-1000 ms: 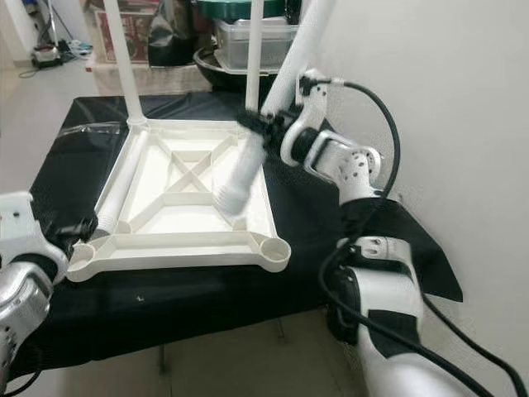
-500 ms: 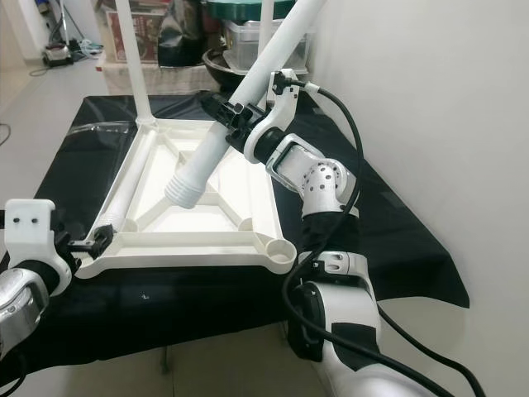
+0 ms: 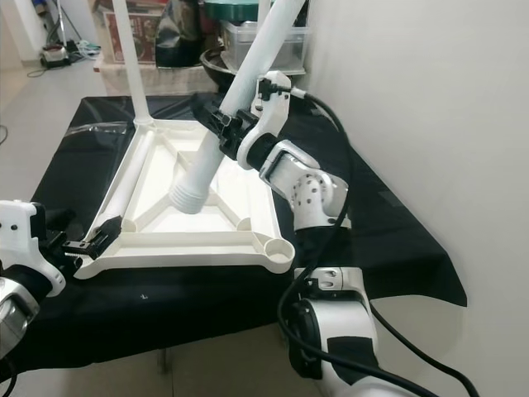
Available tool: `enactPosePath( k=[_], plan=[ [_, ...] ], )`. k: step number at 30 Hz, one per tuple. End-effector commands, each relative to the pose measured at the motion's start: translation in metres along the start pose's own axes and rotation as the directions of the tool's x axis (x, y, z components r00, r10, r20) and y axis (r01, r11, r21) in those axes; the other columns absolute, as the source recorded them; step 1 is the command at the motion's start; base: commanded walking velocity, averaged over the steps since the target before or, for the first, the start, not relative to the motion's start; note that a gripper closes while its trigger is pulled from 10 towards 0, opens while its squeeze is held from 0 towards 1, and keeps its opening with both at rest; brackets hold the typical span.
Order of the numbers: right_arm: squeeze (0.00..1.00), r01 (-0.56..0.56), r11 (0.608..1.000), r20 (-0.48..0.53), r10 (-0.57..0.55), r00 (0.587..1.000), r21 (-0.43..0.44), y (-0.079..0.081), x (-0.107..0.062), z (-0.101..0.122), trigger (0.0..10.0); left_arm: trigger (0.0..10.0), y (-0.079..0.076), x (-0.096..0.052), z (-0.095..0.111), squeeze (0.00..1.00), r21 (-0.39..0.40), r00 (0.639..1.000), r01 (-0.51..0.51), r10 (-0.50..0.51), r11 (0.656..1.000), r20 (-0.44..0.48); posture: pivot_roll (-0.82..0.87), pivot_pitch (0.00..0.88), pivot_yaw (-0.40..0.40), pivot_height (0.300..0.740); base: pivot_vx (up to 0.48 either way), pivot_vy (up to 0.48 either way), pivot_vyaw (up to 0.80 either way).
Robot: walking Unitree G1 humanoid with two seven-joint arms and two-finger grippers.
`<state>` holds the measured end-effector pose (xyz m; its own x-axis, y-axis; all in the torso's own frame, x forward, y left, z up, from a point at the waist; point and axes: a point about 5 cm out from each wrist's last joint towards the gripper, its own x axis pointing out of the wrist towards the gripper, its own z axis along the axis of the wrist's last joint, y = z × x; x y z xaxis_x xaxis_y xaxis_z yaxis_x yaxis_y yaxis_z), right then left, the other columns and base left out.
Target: Building children table
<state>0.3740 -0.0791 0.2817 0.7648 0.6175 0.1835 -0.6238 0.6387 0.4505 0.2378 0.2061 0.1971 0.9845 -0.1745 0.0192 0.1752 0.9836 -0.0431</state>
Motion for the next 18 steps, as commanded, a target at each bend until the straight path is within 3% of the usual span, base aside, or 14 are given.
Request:
enactPosePath(
  k=[1,6,8,9,10,12,13,14,16,18],
  plan=[
    [0.0,0.021,1.0,0.018,-0.021,1.0,-0.017,-0.001,0.0,0.001,10.0,10.0,-0.002,0.002,0.0,0.0,0.033,1.0,0.005,-0.005,0.999,-0.002,0.07,0.0,-0.065,0.74,0.0,0.0,0.0],
    [0.0,0.001,0.999,0.013,0.0,1.0,-0.053,0.012,0.002,-0.009,10.0,10.0,-0.021,0.01,0.002,0.0,0.075,0.992,0.116,-0.119,0.99,0.04,0.05,0.0,-0.058,0.74,0.0,0.0,0.0],
    [0.0,-0.083,0.995,-0.007,0.082,0.997,-0.06,0.036,0.008,-0.018,10.0,10.0,-0.036,0.018,0.0,0.0,0.09,0.968,0.246,-0.25,0.965,0.038,0.04,0.0,-0.046,0.74,0.0,0.0,0.0],
    [0.0,-0.083,0.995,-0.007,0.082,0.997,-0.06,0.036,0.008,-0.018,10.0,10.0,-0.036,0.018,0.0,0.0,0.09,0.968,0.246,-0.25,0.965,0.038,0.04,0.0,-0.046,0.74,0.0,0.0,0.0],
    [0.0,-0.134,0.989,-0.016,0.134,0.991,-0.062,0.049,0.01,-0.021,10.0,10.0,-0.042,0.021,0.0,0.0,0.096,0.952,0.302,-0.306,0.949,0.03,0.04,0.0,-0.045,0.74,0.0,0.0,0.0],
    [0.0,-0.134,0.989,-0.016,0.134,0.991,-0.062,0.049,0.01,-0.021,10.0,10.0,-0.042,0.021,0.0,0.0,0.096,0.952,0.302,-0.306,0.949,0.03,0.04,0.0,-0.045,0.74,0.0,0.0,0.0],
    [0.0,-0.197,0.978,-0.023,0.196,0.98,-0.068,0.065,0.013,-0.024,10.0,10.0,-0.049,0.025,0.001,0.0,0.112,0.928,0.367,-0.371,0.924,0.021,0.03,0.0,-0.039,0.74,0.0,0.0,0.0],
    [0.0,-0.197,0.978,-0.023,0.196,0.98,-0.068,0.065,0.013,-0.024,10.0,10.0,-0.049,0.025,0.001,0.0,0.112,0.928,0.367,-0.371,0.924,0.021,0.03,0.0,-0.039,0.74,0.0,0.0,0.0],
    [0.0,-0.283,0.955,-0.04,0.281,0.959,-0.083,0.088,0.015,-0.032,10.0,10.0,-0.055,0.034,0.001,0.0,0.15,0.91,0.409,-0.414,0.9,0.004,0.03,0.0,-0.033,0.74,0.0,0.0,0.0],
    [0.0,-0.328,0.941,-0.052,0.324,0.945,-0.084,0.098,0.014,-0.036,10.0,10.0,-0.053,0.04,0.001,0.0,0.167,0.919,0.388,-0.394,0.906,0.0,0.02,0.0,-0.032,0.74,0.0,0.0,0.0]
  ],
)
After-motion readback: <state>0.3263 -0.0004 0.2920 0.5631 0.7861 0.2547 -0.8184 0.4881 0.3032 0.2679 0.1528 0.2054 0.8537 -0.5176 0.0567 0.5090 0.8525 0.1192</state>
